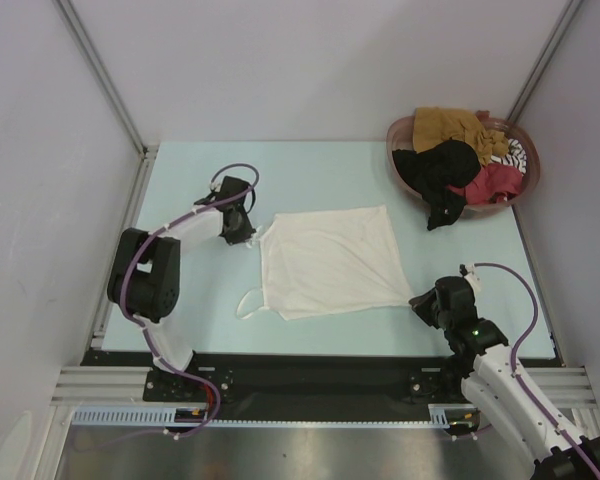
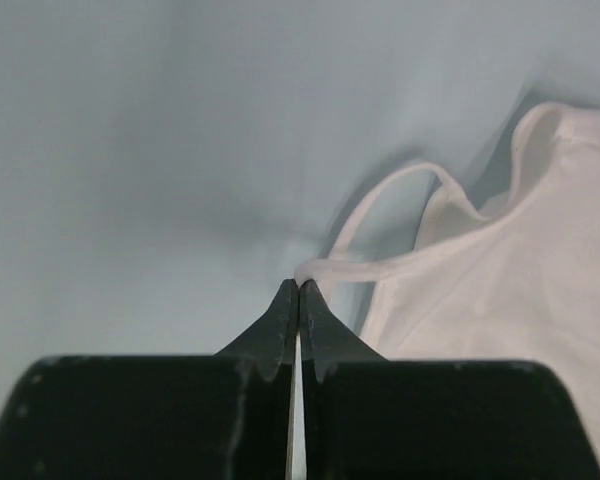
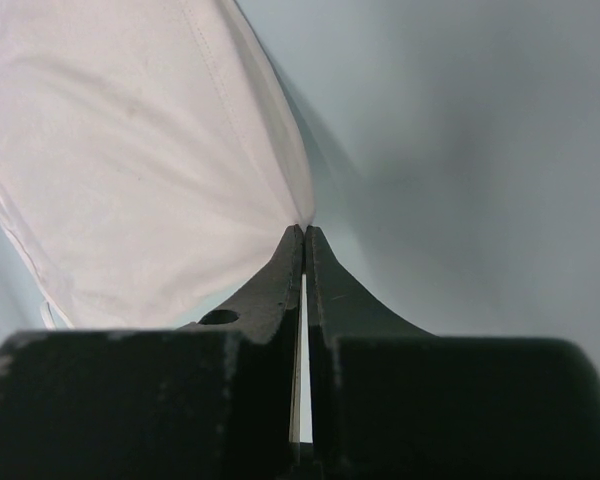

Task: Fold and stack the tank tops

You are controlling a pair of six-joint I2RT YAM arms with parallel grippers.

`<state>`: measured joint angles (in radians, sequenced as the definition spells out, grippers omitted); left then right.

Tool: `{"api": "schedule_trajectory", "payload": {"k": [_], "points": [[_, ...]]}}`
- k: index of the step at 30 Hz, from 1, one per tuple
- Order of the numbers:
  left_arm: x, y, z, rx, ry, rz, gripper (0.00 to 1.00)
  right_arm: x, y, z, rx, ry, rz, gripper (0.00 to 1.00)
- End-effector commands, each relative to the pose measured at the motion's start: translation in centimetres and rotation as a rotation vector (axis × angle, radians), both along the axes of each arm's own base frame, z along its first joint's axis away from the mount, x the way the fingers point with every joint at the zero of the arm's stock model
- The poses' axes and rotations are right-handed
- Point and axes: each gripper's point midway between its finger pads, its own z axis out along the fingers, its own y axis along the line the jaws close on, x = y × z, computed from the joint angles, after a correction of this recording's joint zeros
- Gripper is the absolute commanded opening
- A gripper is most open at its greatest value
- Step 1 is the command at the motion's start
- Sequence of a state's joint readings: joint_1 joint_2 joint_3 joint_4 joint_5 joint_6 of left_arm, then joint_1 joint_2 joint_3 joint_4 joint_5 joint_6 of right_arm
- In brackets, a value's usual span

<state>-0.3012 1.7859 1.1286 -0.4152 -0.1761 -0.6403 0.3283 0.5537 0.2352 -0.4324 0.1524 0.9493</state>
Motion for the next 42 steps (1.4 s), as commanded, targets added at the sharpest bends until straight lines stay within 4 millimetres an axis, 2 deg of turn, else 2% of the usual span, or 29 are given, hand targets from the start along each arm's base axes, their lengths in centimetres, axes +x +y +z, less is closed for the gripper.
{"api": "schedule_trajectory", "payload": {"k": [1,2,3,6,8,11,12,13,14,15,16,17,18,19,20,21,22,23,24,25,26,27,28,29,31,32,35,37,42], "points": [[2.0,1.1,2.4,0.015,-0.021,-0.037,0.00,0.2,-0.3,0.3,-0.009,-0.012,-0.013,0.00],[3.0,1.3,3.6,0.033,-0.046,-0.033,0.00,0.2,-0.3,0.2,-0.013,-0.010,-0.014,0.00],[2.8,2.8,3.9,0.112,-0.029,0.001,0.00,0.2,-0.2,0.2,-0.013,-0.008,-0.010,0.00],[3.5,5.0,5.2,0.236,-0.027,0.041,0.00,0.2,-0.1,0.1,-0.010,-0.006,-0.007,0.00],[4.2,5.6,5.9,0.280,-0.032,0.051,0.01,0.2,-0.1,0.1,-0.005,-0.006,-0.004,0.00],[4.3,6.0,5.4,0.318,-0.002,0.041,0.33,0.3,0.2,0.0,0.000,-0.002,0.006,0.00],[4.3,6.1,5.9,0.315,-0.016,0.046,0.51,0.3,0.2,-0.1,-0.002,-0.001,0.004,0.00],[4.1,6.0,6.1,0.307,-0.029,0.050,0.58,0.3,0.2,-0.2,-0.001,0.005,0.005,0.00],[3.2,6.1,5.5,0.301,-0.019,0.044,0.62,0.3,0.3,-0.2,-0.002,0.007,0.011,0.00],[3.5,5.8,7.2,0.272,-0.099,0.050,0.75,0.3,0.2,-0.1,-0.003,0.006,0.011,0.00],[3.1,5.8,7.5,0.261,-0.118,0.050,0.83,0.2,0.3,-0.2,-0.004,0.007,0.013,0.00],[2.2,5.9,6.9,0.251,-0.126,0.047,0.89,0.2,0.1,-0.3,-0.009,0.010,0.011,0.00],[1.7,5.9,8.5,0.229,-0.175,0.049,0.91,0.2,0.1,-0.3,-0.010,0.010,0.007,0.00],[1.0,5.7,8.7,0.213,-0.190,0.043,0.92,0.2,0.1,-0.3,-0.011,0.009,0.011,0.00],[-0.3,5.1,7.8,0.195,-0.187,0.018,0.92,0.2,0.1,-0.3,-0.012,0.008,0.012,0.00],[-1.1,4.7,9.3,0.173,-0.239,0.014,0.95,0.2,0.1,-0.3,-0.013,0.010,0.013,0.00],[-1.9,4.3,9.6,0.156,-0.256,0.019,0.95,0.2,0.1,-0.3,-0.013,0.008,0.013,0.00],[-3.6,3.4,8.5,0.145,-0.243,-0.009,0.96,0.2,0.1,-0.3,-0.018,0.009,0.015,0.00],[-4.5,2.6,9.8,0.108,-0.294,-0.017,0.98,0.3,0.1,-0.3,-0.018,0.007,0.016,0.00],[-5.4,1.8,10.0,0.073,-0.309,-0.017,1.00,0.3,0.1,-0.3,-0.019,0.007,0.017,0.00],[-7.2,0.4,8.9,0.054,-0.294,-0.062,1.00,0.4,0.1,-0.3,-0.021,0.005,0.017,0.00],[-8.3,-0.6,9.8,0.008,-0.331,-0.081,1.00,0.4,0.1,-0.3,-0.020,0.007,0.018,0.00],[-9.2,-1.5,9.7,-0.042,-0.335,-0.064,1.00,0.4,0.2,-0.3,-0.021,0.007,0.021,0.00],[-11.0,-2.7,8.9,-0.082,-0.334,-0.091,0.98,0.4,0.2,-0.3,-0.021,0.007,0.020,0.00],[-12.8,-4.5,8.0,-0.203,-0.314,-0.075,0.94,0.4,0.1,-0.4,-0.021,0.007,0.017,0.00],[-14.2,-5.4,6.3,-0.239,-0.286,-0.088,0.92,0.4,0.1,-0.5,-0.023,0.008,0.018,0.00],[-16.6,-7.6,4.7,-0.341,-0.240,-0.087,0.85,0.5,0.2,-0.6,-0.020,0.007,0.017,0.00],[-16.9,-7.9,4.3,-0.335,-0.252,-0.050,0.83,0.5,0.2,-0.5,-0.021,0.004,0.020,0.00],[-18.6,-10.7,3.3,-0.343,-0.217,-0.068,0.77,0.7,0.3,-0.5,-0.019,0.002,0.020,0.00]]}}
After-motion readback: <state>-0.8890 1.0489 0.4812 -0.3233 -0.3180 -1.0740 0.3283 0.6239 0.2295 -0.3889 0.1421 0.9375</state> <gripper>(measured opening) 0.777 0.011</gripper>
